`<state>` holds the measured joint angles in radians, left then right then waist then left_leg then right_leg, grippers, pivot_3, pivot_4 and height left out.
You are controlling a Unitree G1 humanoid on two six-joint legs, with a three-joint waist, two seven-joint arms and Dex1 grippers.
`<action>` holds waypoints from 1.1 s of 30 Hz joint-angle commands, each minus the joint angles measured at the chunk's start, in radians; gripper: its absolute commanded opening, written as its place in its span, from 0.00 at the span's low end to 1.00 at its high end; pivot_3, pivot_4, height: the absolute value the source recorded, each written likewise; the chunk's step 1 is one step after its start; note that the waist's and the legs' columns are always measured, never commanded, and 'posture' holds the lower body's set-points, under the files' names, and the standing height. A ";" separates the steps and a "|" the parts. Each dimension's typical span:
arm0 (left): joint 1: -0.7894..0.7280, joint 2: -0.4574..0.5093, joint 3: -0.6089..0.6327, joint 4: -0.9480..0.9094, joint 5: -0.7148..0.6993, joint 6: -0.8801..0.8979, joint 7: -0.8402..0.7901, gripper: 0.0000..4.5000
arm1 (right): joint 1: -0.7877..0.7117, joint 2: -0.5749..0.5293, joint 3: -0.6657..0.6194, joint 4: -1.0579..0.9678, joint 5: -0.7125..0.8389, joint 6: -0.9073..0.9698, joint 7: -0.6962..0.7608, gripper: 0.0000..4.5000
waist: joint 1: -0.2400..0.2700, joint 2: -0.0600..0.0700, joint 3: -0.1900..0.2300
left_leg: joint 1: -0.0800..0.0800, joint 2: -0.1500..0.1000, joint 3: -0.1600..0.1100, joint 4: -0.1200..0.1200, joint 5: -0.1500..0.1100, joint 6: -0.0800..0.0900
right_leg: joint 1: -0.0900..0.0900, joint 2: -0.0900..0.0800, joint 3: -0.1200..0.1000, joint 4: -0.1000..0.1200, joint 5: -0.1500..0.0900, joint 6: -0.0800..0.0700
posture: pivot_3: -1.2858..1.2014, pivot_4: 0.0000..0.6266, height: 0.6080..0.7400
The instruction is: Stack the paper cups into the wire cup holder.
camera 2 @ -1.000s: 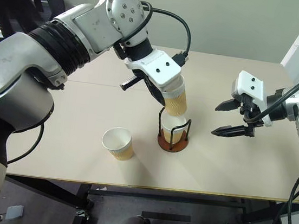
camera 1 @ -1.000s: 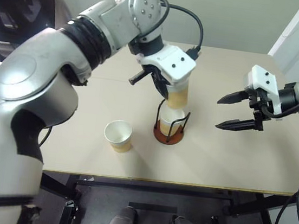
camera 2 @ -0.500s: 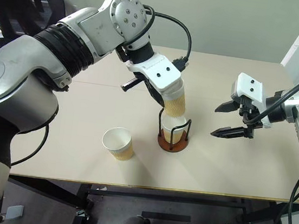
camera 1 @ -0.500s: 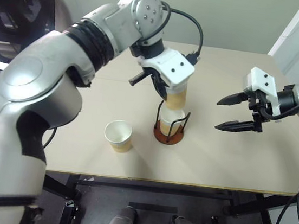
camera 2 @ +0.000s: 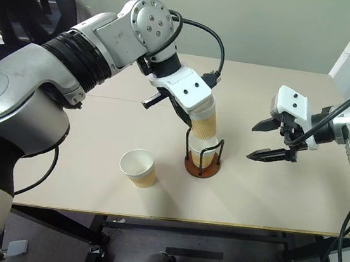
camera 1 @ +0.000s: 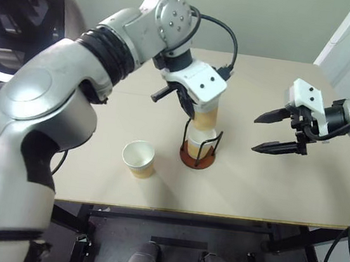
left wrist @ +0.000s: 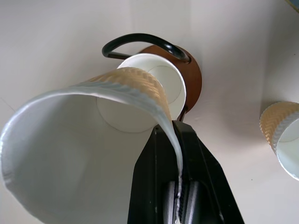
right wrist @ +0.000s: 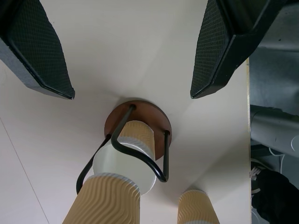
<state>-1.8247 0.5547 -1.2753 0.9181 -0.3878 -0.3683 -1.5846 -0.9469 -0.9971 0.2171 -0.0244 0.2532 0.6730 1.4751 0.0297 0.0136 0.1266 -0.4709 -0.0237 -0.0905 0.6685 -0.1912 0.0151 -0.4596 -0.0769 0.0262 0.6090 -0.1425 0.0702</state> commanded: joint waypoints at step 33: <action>0.157 0.320 0.198 -0.217 -0.118 0.124 -0.030 0.99 | 0.072 -0.001 -0.071 -0.148 0.065 0.026 -0.068 0.90 | -0.012 0.002 -0.001 | 0.001 0.001 0.000 -0.003 0.000 -0.001 | -0.001 0.002 0.000 0.000 -0.002 0.000 | 0.52 0.24 1.00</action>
<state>-1.6634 0.8490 -1.0981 0.7532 -0.4705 -0.2713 -1.5862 -0.8624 -0.9989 0.1797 -0.1356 0.2956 0.7026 1.4214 0.0173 0.0152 0.1257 -0.4697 -0.0225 -0.0908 0.6661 -0.1914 0.0142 -0.4602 -0.0749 0.0261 0.6096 -0.1443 0.0705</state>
